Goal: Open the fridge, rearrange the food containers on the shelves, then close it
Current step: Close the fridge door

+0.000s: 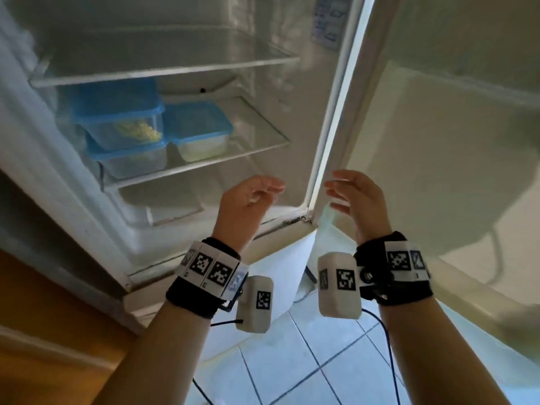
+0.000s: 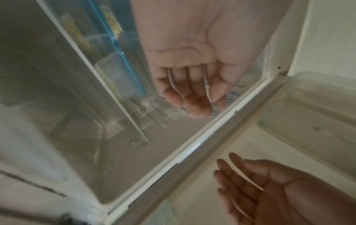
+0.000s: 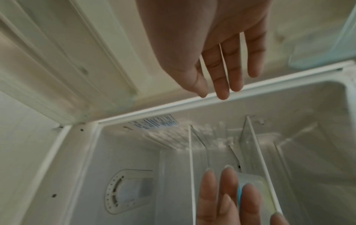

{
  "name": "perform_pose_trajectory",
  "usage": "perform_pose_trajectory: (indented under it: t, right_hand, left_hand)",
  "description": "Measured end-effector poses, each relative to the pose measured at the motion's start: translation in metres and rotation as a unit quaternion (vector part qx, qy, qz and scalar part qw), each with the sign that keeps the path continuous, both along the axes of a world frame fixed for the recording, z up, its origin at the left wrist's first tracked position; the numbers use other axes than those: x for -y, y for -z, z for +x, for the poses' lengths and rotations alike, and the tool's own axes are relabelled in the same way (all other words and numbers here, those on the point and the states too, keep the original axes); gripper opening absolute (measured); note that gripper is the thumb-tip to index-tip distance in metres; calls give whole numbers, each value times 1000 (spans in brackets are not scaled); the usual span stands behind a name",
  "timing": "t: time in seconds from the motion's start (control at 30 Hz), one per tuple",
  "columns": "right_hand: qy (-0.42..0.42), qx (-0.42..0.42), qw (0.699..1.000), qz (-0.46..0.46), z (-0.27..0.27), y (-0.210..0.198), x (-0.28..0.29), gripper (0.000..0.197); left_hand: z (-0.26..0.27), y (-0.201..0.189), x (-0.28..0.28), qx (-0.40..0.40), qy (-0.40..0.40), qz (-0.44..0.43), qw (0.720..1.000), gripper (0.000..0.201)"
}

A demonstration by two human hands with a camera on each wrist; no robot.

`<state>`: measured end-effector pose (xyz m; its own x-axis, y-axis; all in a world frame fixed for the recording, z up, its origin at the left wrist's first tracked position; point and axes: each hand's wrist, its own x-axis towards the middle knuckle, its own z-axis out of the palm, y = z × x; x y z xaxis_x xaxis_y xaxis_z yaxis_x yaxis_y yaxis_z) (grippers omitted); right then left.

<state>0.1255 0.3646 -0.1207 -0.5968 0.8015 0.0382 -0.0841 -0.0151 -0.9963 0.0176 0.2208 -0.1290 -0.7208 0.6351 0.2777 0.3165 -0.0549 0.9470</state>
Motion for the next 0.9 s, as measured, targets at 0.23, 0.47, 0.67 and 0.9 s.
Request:
perform_pose_trajectory:
  t: [0.23,0.47,0.67,0.9]
  right_hand:
    - [42,-6,994,104,178,1,-7,22]
    - [162,-8,972,172,361,-27,-36,22]
    - [216,37,967,131,429,-29,-71,30]
    - [176,62,979,83,436,-44,-75,53]
  left_hand:
    - [158,-2,-39,65,114,17,991,21]
    - [321,-36,-129,117,273,-72,952,42]
    - [393,-38,-159,116,321,-88,936,57]
    - [392,-39,-143,95,260,-84,957,57]
